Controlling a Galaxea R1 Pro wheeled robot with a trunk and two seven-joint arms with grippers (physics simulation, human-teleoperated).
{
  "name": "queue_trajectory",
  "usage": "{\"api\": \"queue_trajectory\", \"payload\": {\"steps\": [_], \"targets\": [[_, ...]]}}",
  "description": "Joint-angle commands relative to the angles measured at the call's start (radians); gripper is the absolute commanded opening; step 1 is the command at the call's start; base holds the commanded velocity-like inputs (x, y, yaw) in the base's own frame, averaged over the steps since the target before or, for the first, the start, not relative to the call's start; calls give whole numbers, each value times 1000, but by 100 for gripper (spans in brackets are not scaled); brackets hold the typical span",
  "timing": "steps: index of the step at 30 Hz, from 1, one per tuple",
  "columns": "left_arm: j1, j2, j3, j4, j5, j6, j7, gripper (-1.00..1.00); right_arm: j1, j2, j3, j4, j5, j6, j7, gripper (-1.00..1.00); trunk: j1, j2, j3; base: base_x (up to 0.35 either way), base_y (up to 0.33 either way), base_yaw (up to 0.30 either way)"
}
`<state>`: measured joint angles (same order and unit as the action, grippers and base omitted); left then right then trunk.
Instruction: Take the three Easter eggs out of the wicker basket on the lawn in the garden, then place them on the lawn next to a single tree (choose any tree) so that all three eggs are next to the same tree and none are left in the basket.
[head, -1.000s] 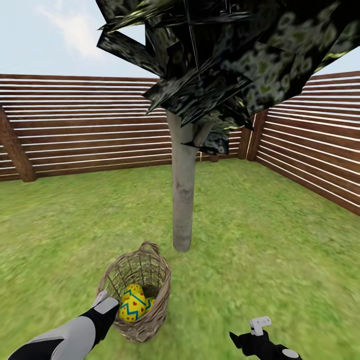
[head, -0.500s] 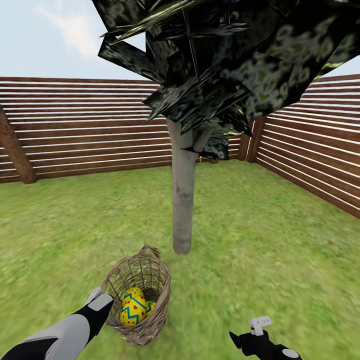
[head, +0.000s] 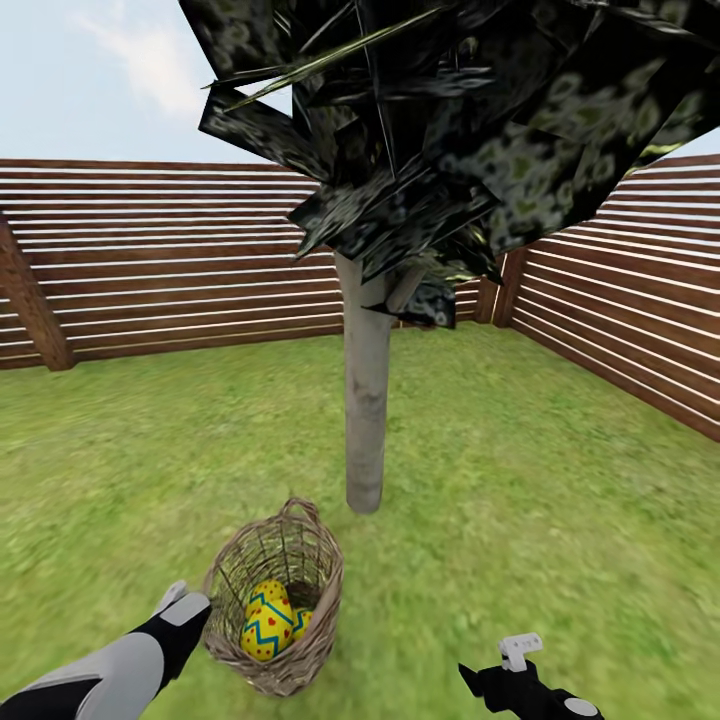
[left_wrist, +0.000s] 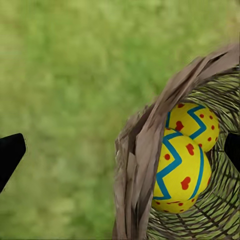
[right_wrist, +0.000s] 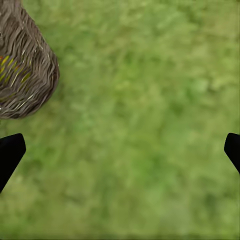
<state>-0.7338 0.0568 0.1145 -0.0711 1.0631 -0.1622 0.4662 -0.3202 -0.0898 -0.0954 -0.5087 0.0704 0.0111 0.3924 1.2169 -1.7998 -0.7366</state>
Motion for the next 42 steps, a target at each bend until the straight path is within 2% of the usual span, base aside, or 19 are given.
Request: {"api": "queue_trajectory", "payload": {"steps": [1,8,12,14,19,21,24,26,28,29,32,33,35,40,42], "targets": [[1,3,8,0,0,-3,2,100,0,1,-7,-1,8,1,8,100,-4,7,2,0,0,0],[2,28,12,35,35,-3,2,100,0,1,-5,-2,10,-7,6,100,-31,56,24,0,0,0],[3,49,32,62,83,-5,2,100,0,0,-7,-16,6,-32,8,100,-46,84,37,0,0,4],[4,53,34,65,95,-5,-1,100,0,1,-9,-19,5,-37,8,100,-46,84,37,0,0,134],[4,57,36,67,99,-6,-3,100,0,1,-10,-25,4,-31,7,100,-46,84,37,0,0,250],[5,82,35,90,99,-4,-5,100,0,2,-11,-25,3,-30,5,100,-46,84,37,0,0,283],[25,90,33,119,93,-6,-7,100,0,2,-12,-25,3,-30,2,100,-46,84,37,0,0,287],[61,91,31,125,88,-6,-12,100,0,1,-17,-26,2,-30,-27,100,-46,84,37,0,0,288],[78,86,28,127,85,-7,-28,100,0,0,-21,-36,2,-29,-93,100,-46,84,37,0,0,288],[84,75,23,127,83,-8,-49,100,0,0,-22,-53,2,-28,-152,100,-46,84,37,0,0,288],[89,63,6,128,82,-7,-96,100,0,-1,-24,-107,2,-26,-232,100,-46,84,37,0,0,288],[89,62,4,128,82,-7,-102,100,0,-1,-25,-116,2,-26,-238,100,-46,84,37,0,0,288],[97,60,-2,128,81,-7,-135,100,0,-4,-54,-161,2,-24,-260,100,-46,84,37,0,0,288],[100,61,-5,128,82,-2,-170,100,0,-4,-122,-191,5,-10,-268,100,-46,84,37,0,0,288],[100,59,-5,128,82,-1,-185,100,0,-8,-131,-201,6,-3,-268,100,-46,84,37,0,0,288]]}}
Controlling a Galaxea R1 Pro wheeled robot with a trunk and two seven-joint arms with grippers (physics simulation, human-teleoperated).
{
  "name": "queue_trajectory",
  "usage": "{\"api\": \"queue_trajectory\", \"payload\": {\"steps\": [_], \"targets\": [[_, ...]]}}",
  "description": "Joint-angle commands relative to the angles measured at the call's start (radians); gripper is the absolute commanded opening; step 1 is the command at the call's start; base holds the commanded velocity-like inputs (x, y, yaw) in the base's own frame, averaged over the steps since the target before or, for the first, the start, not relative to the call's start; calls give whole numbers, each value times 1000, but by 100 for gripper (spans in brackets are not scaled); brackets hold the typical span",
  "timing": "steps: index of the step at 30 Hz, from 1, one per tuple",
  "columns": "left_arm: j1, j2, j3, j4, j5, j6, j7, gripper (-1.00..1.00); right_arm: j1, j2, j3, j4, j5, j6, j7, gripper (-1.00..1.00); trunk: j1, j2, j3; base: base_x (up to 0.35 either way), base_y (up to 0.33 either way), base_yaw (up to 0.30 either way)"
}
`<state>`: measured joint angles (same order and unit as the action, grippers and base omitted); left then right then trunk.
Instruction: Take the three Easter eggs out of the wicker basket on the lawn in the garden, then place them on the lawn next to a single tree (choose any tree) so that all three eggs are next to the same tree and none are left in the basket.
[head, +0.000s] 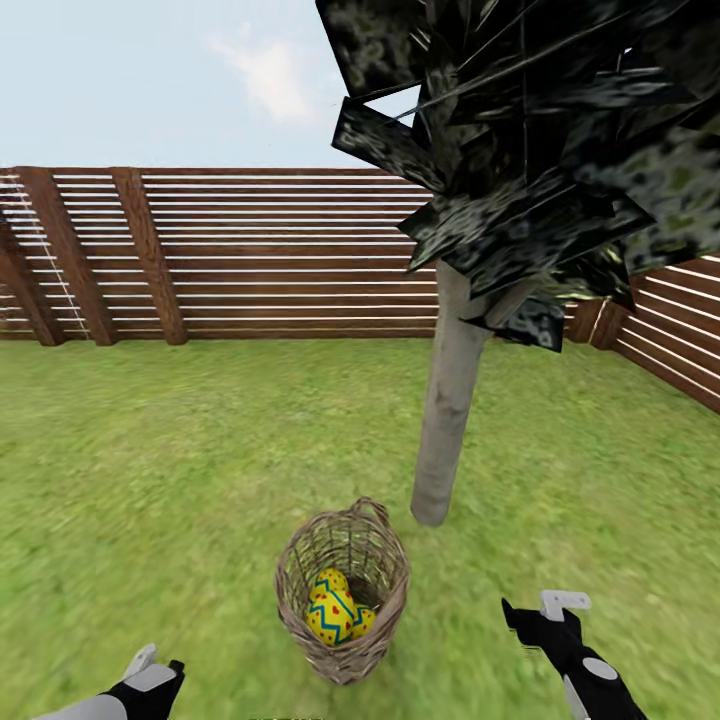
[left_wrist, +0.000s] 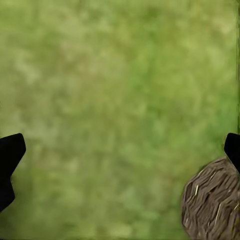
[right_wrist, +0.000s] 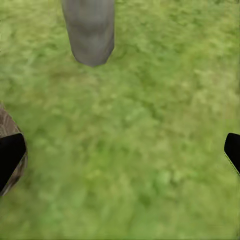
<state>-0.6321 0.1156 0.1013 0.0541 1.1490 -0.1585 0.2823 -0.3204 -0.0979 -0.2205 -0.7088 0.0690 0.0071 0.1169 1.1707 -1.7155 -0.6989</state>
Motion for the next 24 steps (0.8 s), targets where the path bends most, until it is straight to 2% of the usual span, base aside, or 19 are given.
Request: {"api": "queue_trajectory", "payload": {"steps": [1,4,10,15,21,24], "targets": [[-2,0,8,3,-4,-4,-9,100,0,0,-9,-21,6,9,8,100,0,0,-1,0,0,288],[-1,1,8,3,-3,-4,-16,100,0,5,-10,-60,14,51,7,100,0,0,-1,0,0,288],[-1,0,7,3,-4,-4,-22,100,0,1,-10,-134,13,62,6,100,0,0,-1,5,-45,288],[-1,-3,6,3,-4,-4,-29,100,0,5,-8,-151,12,62,-27,100,0,0,-1,67,-252,288],[-1,-6,-4,3,-3,-4,-30,100,0,6,-4,-148,17,63,-37,100,0,0,-1,64,-284,288],[-1,-6,-6,3,-3,-4,-31,100,0,6,-2,-146,37,78,-37,100,0,0,-1,10,-288,289]]}}
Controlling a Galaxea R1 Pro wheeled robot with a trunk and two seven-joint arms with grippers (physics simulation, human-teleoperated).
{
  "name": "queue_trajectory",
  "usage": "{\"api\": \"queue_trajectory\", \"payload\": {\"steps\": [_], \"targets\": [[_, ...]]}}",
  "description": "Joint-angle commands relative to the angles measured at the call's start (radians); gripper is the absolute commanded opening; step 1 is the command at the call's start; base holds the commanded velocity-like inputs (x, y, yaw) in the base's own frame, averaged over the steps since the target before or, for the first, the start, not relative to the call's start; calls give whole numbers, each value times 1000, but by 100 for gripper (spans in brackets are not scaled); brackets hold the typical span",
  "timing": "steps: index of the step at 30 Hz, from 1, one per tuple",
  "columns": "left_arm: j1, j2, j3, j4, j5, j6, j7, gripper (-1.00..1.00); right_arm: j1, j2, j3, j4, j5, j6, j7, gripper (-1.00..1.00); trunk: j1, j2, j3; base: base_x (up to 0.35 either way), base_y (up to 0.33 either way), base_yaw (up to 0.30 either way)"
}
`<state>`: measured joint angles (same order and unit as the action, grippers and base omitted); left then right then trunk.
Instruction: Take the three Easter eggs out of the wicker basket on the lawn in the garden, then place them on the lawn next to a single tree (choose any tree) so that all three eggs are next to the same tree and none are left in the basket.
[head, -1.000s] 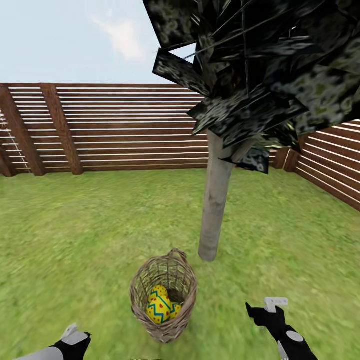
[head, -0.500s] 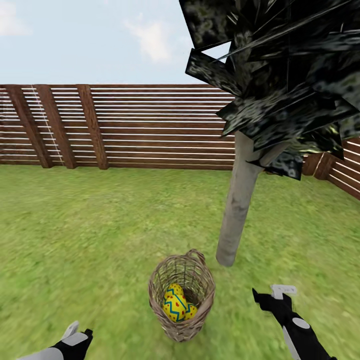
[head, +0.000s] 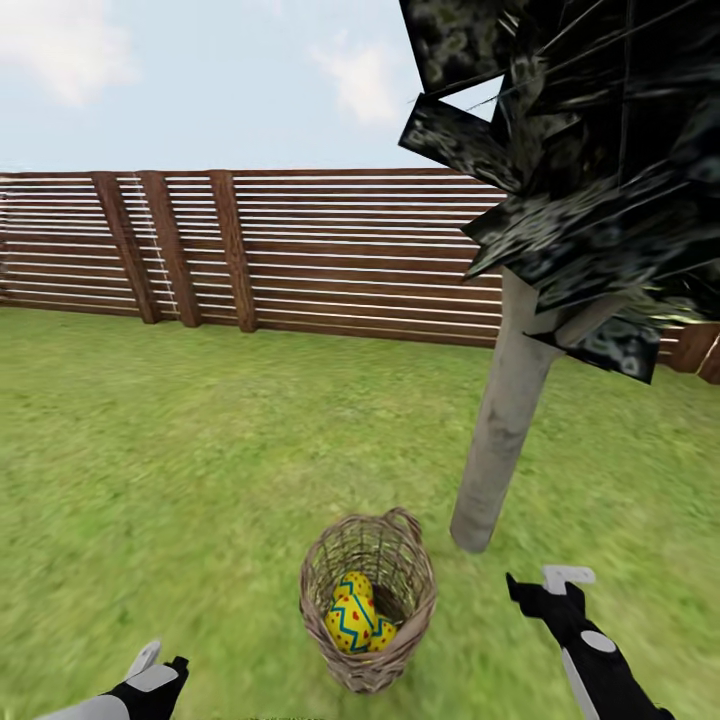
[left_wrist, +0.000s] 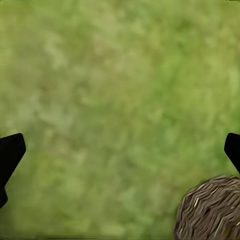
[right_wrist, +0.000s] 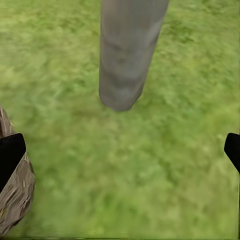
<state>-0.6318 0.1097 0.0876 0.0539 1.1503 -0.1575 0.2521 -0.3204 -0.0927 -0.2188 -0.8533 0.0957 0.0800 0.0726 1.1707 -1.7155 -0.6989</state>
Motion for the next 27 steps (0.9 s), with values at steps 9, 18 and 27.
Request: {"api": "queue_trajectory", "payload": {"steps": [9,18,27], "targets": [[-2,3,9,3,-3,-4,-1,100,0,-3,2,-35,117,221,10,100,0,0,-1,1,-117,289],[-2,3,9,3,-3,-4,-1,100,0,-1,2,-65,181,316,11,100,0,0,-1,158,-1,287],[-2,3,9,3,-1,-4,0,100,0,-4,2,-62,181,294,20,100,0,0,-1,263,0,50]]}}
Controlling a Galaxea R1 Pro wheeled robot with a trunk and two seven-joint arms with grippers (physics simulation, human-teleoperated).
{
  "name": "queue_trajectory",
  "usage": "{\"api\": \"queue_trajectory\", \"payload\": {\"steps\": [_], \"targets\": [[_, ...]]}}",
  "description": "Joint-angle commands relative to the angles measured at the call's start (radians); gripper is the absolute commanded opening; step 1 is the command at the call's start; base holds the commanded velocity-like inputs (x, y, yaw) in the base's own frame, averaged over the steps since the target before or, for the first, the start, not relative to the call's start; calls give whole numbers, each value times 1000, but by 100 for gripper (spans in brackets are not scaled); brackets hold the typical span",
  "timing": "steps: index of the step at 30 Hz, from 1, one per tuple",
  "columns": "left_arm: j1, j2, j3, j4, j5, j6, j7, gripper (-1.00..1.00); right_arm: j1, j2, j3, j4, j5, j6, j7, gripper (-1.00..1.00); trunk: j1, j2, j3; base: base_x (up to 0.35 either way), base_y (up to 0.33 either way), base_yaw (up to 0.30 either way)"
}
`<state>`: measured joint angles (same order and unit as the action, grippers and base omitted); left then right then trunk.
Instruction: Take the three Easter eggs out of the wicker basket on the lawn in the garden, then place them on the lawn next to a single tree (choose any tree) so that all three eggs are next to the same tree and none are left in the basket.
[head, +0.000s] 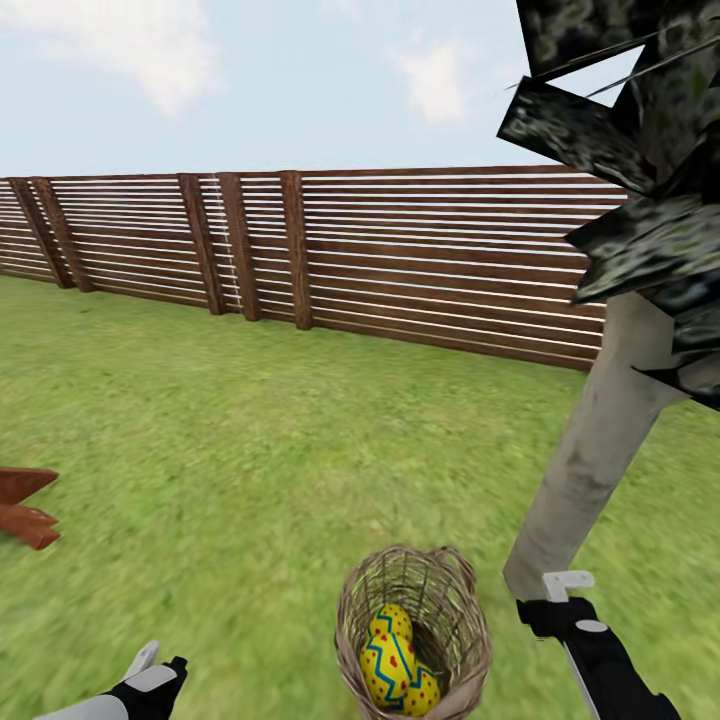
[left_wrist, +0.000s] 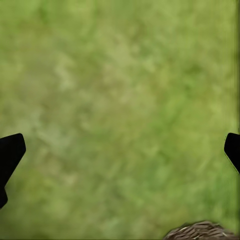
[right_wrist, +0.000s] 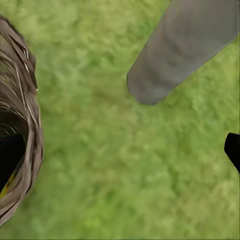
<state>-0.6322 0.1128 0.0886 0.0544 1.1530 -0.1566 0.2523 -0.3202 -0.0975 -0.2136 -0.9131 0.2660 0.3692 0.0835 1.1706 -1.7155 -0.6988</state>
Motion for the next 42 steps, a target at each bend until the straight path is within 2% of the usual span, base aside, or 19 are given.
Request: {"api": "queue_trajectory", "payload": {"steps": [1,7,10,14,16,18,20,21,22,23,26,27,31,34,36,37,39,40,42], "targets": [[-1,0,8,2,-4,-4,-1,100,0,-1,-3,-3,10,-6,9,100,0,0,-1,55,0,1],[-1,-3,8,2,-4,-4,-1,100,0,-17,-4,-29,12,-37,12,100,0,0,-1,15,0,0],[-1,-6,8,2,-4,-4,-2,100,2,-37,-3,-86,27,-31,67,100,0,0,-1,1,0,0],[-1,-7,8,2,-4,-4,-2,100,9,-76,-5,-217,136,44,392,100,0,0,-1,0,0,0],[-1,-7,8,2,-5,-5,-2,100,10,-88,-4,-293,261,94,637,100,0,0,-1,0,0,0],[-1,-7,8,2,-5,-5,-3,100,10,-89,-3,-332,352,105,739,100,0,0,-1,0,0,0],[-1,-8,8,2,-6,-5,-3,100,10,-89,0,-386,455,110,800,100,0,0,-1,0,0,0],[-1,-8,8,2,-6,-6,-3,100,10,-88,7,-407,489,111,815,100,0,0,-1,0,0,0],[-1,-9,8,2,-6,-6,-3,100,10,-87,26,-423,517,112,832,100,0,0,-1,0,0,0],[-1,-12,8,2,-6,-6,-3,100,10,-86,64,-432,540,113,852,100,0,0,-1,0,0,0],[-1,-17,7,2,-7,-6,-2,100,10,-84,203,-446,572,116,889,100,0,0,-1,0,0,0],[-1,-18,7,2,-7,-6,-2,100,10,-83,261,-449,578,119,896,100,0,0,-1,0,0,0],[-1,-19,7,2,-7,-6,-2,100,10,-59,369,-467,599,178,901,100,0,0,-1,0,0,0],[-1,-19,7,2,-7,-6,-2,100,10,-38,450,-481,645,200,901,100,0,0,-1,0,0,0],[-1,-20,7,2,-7,-6,-2,100,10,-18,486,-483,673,205,899,100,0,0,-1,0,0,0],[-1,-20,7,2,-7,-6,-2,100,10,6,502,-482,695,208,898,100,0,0,-1,0,0,0],[-1,-21,7,2,-7,-6,-2,100,10,30,510,-481,715,208,897,100,0,0,-1,0,0,0],[-1,-21,6,2,-7,-6,-2,100,10,45,514,-479,742,209,896,100,0,0,-1,0,0,0],[-1,-21,6,1,-7,-6,-2,100,10,55,516,-478,764,209,893,100,0,0,-1,0,0,0]]}}
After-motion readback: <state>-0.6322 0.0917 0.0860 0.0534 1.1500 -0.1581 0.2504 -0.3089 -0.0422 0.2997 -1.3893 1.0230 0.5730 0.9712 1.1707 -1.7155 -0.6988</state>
